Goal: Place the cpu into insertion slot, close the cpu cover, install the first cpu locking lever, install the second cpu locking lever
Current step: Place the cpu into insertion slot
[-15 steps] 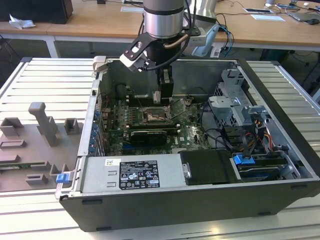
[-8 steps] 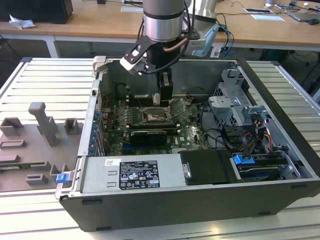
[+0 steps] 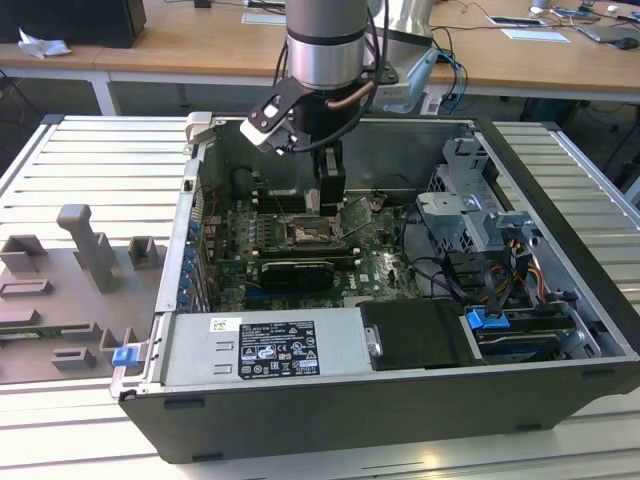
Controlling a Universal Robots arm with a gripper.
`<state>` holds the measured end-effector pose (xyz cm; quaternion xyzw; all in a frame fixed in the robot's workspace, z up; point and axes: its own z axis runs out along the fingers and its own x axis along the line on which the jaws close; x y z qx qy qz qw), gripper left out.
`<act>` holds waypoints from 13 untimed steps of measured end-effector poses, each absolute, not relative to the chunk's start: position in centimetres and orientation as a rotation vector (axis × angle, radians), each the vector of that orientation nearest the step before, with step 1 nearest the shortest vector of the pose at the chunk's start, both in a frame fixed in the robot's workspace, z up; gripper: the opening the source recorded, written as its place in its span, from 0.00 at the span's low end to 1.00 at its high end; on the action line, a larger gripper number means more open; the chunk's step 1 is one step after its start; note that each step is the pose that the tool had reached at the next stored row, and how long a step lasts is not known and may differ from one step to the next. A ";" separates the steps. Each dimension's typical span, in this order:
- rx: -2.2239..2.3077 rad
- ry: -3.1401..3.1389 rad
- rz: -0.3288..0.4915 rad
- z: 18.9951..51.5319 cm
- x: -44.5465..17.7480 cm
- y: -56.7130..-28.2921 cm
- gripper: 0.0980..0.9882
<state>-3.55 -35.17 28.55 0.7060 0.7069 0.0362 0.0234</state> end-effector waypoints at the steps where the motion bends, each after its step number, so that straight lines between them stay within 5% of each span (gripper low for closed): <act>1: 2.186 2.188 0.112 28.5 -3.6 -35.2 0.49; 13: 2.188 2.190 0.108 27.6 -3.6 -35.2 0.49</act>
